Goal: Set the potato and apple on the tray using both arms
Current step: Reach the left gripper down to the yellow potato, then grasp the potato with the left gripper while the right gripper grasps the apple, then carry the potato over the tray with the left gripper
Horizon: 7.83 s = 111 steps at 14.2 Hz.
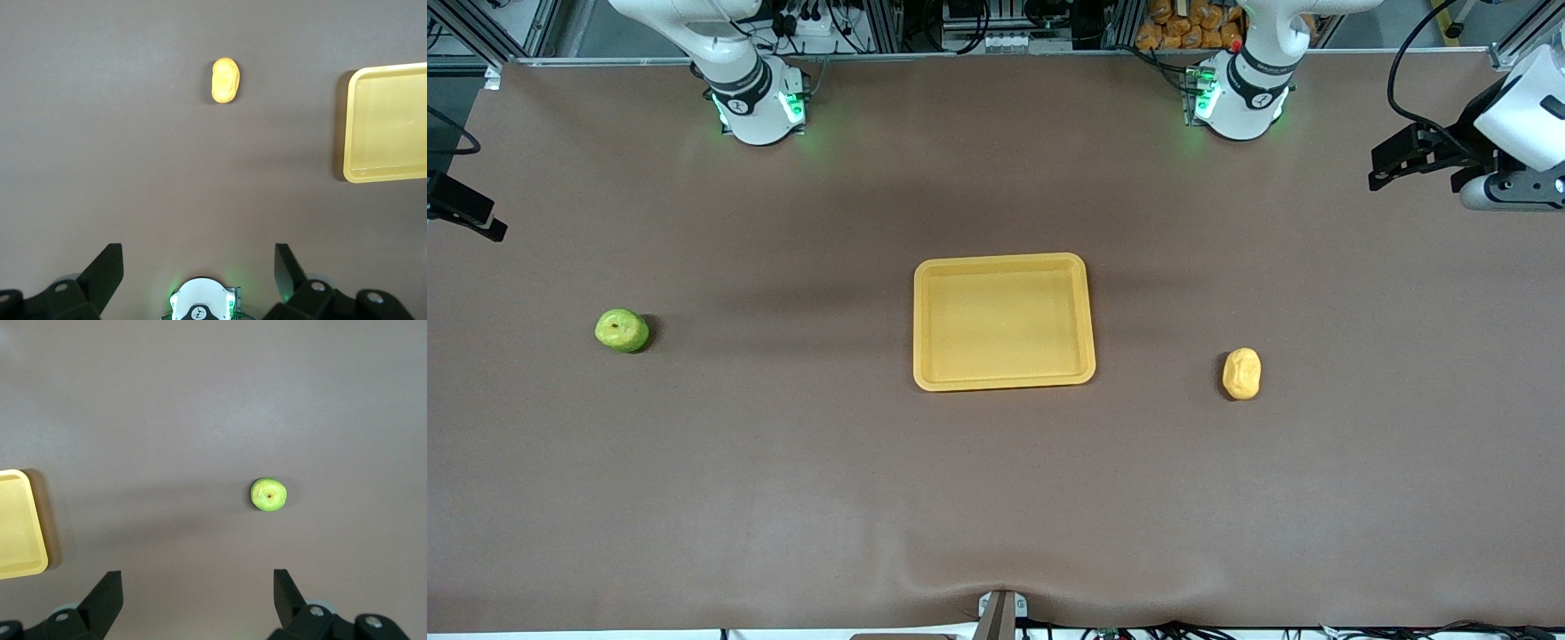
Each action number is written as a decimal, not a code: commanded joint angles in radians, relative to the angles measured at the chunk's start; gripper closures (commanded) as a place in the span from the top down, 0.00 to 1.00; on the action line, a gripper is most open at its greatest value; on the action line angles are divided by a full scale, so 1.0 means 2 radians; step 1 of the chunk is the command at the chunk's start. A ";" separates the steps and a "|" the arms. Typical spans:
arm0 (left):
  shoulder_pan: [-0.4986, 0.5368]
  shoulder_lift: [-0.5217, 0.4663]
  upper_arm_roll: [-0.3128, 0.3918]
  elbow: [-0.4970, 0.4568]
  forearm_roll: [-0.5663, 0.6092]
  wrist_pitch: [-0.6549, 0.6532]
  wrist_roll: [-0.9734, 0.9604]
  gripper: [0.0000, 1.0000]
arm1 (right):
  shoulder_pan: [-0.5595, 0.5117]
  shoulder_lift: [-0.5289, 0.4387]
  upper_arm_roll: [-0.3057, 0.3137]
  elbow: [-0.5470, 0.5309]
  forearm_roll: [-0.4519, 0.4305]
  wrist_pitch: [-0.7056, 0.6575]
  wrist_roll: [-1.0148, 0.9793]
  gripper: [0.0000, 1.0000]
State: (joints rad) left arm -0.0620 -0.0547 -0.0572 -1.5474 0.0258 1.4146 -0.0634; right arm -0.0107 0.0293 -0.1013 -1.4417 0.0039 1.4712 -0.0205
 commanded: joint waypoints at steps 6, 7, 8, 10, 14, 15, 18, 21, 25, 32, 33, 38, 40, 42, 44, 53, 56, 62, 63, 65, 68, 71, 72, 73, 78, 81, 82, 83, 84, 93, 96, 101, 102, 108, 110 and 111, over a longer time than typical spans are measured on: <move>-0.010 0.040 0.002 0.019 0.004 -0.006 -0.001 1.00 | -0.008 0.003 0.006 0.008 0.000 -0.005 0.003 1.00; -0.011 0.053 0.001 0.022 0.004 -0.006 -0.006 1.00 | -0.008 0.003 0.006 0.009 0.000 -0.005 0.003 1.00; -0.013 0.069 0.001 0.021 0.009 -0.005 -0.013 1.00 | -0.008 0.003 0.006 0.008 0.000 -0.005 0.003 1.00; -0.017 0.097 -0.001 0.021 0.001 0.001 -0.027 1.00 | -0.008 0.003 0.006 0.008 0.000 -0.005 0.003 1.00; -0.014 0.134 0.000 -0.002 -0.001 0.074 -0.029 1.00 | -0.012 0.006 0.006 0.006 0.000 -0.006 0.003 1.00; -0.010 0.135 0.000 -0.013 -0.001 0.089 -0.028 1.00 | -0.011 0.008 0.006 0.006 0.000 -0.006 0.003 1.00; -0.008 0.133 0.001 -0.068 0.002 0.149 -0.027 1.00 | -0.015 0.015 0.005 0.005 0.000 -0.006 0.002 1.00; -0.007 0.134 0.001 -0.140 0.017 0.251 -0.027 1.00 | -0.029 0.024 0.005 0.007 0.000 -0.002 0.002 1.00; 0.000 0.160 0.000 -0.201 0.016 0.381 -0.027 1.00 | -0.043 0.033 0.005 0.006 0.000 -0.004 0.003 1.00; -0.005 0.232 0.000 -0.236 0.016 0.519 -0.027 1.00 | -0.038 0.052 0.006 0.004 0.000 -0.004 0.001 1.00; -0.007 0.242 0.000 -0.235 0.016 0.533 -0.027 1.00 | -0.038 0.058 0.006 0.004 0.000 -0.002 0.000 1.00; -0.008 0.283 0.000 -0.230 0.016 0.570 -0.027 1.00 | -0.045 0.097 0.006 0.004 0.000 0.008 -0.010 1.00; -0.008 0.287 0.000 -0.229 0.016 0.572 -0.023 1.00 | -0.046 0.112 0.006 0.004 -0.001 0.011 -0.015 1.00; -0.009 0.290 0.001 -0.227 0.017 0.573 -0.021 1.00 | -0.049 0.136 0.005 0.005 -0.007 0.015 -0.016 1.00; -0.009 0.294 0.001 -0.223 0.017 0.573 -0.020 0.42 | -0.057 0.156 0.005 0.004 -0.007 0.026 -0.016 1.00; -0.008 0.249 -0.001 -0.226 0.017 0.551 -0.026 0.00 | -0.102 0.228 0.006 -0.034 -0.007 0.112 -0.056 1.00; -0.007 0.214 -0.003 -0.223 0.017 0.505 -0.029 0.00 | -0.110 0.236 0.005 -0.077 -0.007 0.158 -0.056 1.00; -0.007 0.171 -0.004 -0.218 0.017 0.429 -0.029 0.00 | -0.121 0.253 0.006 -0.122 -0.006 0.202 -0.056 1.00; -0.007 0.170 -0.004 -0.213 0.017 0.419 -0.029 0.00 | -0.121 0.258 0.006 -0.124 -0.005 0.202 -0.056 1.00; -0.007 0.169 -0.012 -0.199 0.017 0.389 -0.036 0.00 | -0.120 0.258 0.005 -0.143 -0.005 0.223 -0.056 1.00; -0.007 0.165 -0.027 -0.180 0.017 0.343 -0.058 0.00 | -0.119 0.256 0.006 -0.171 -0.005 0.248 -0.056 1.00; -0.007 0.151 -0.046 -0.181 0.017 0.319 -0.079 0.00 | -0.130 0.261 0.006 -0.185 -0.006 0.280 -0.067 1.00; -0.007 0.145 -0.058 -0.181 0.017 0.314 -0.094 0.00 | -0.129 0.260 0.006 -0.196 -0.006 0.290 -0.069 1.00; -0.007 0.139 -0.071 -0.181 0.017 0.312 -0.110 0.00 | -0.126 0.260 0.006 -0.201 -0.006 0.302 -0.070 1.00; -0.010 0.138 -0.158 -0.176 0.066 0.311 -0.222 0.00 | -0.134 0.269 0.006 -0.202 -0.007 0.315 -0.098 0.45; -0.046 0.149 -0.173 -0.172 0.068 0.312 -0.283 0.00 | -0.128 0.265 0.009 -0.193 -0.004 0.288 -0.097 0.06; -0.062 0.161 -0.172 -0.161 0.071 0.312 -0.300 0.00 | -0.127 0.263 0.010 -0.187 0.000 0.275 -0.096 0.06; -0.082 0.178 -0.172 -0.151 0.080 0.312 -0.324 0.00 | -0.121 0.259 0.010 -0.177 0.000 0.256 -0.096 0.06; -0.100 0.201 -0.172 -0.134 0.095 0.312 -0.352 0.00 | -0.117 0.257 0.010 -0.164 0.000 0.238 -0.096 0.00; -0.196 0.336 -0.156 -0.035 0.172 0.311 -0.501 0.00 | -0.069 0.247 0.014 -0.030 0.004 0.064 -0.091 0.00; -0.214 0.359 -0.139 -0.019 0.183 0.311 -0.549 0.00 | -0.061 0.246 0.014 -0.017 0.006 0.041 -0.089 0.00; -0.214 0.370 -0.136 -0.019 0.198 0.312 -0.570 0.04 | -0.022 0.228 0.015 -0.018 0.017 0.038 -0.072 0.00; -0.214 0.372 -0.137 -0.019 0.209 0.314 -0.584 0.04 | -0.019 0.227 0.015 -0.020 0.033 0.038 -0.070 0.00; -0.223 0.390 -0.137 -0.019 0.232 0.314 -0.617 0.33 | 0.005 0.228 0.014 -0.023 0.039 0.041 -0.036 0.00; -0.225 0.390 -0.137 -0.019 0.234 0.314 -0.624 1.00 | 0.019 0.228 0.014 -0.025 0.039 0.040 -0.015 0.00; -0.225 0.390 -0.137 -0.019 0.235 0.314 -0.624 1.00 | 0.025 0.228 0.014 -0.025 0.040 0.040 -0.004 0.00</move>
State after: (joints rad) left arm -0.4970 0.7170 -0.3380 -1.6117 0.4687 2.0569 -1.2847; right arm 0.0080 0.5025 -0.0686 -1.4786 0.0734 1.5589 -0.0821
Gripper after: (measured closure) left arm 0.326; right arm 0.159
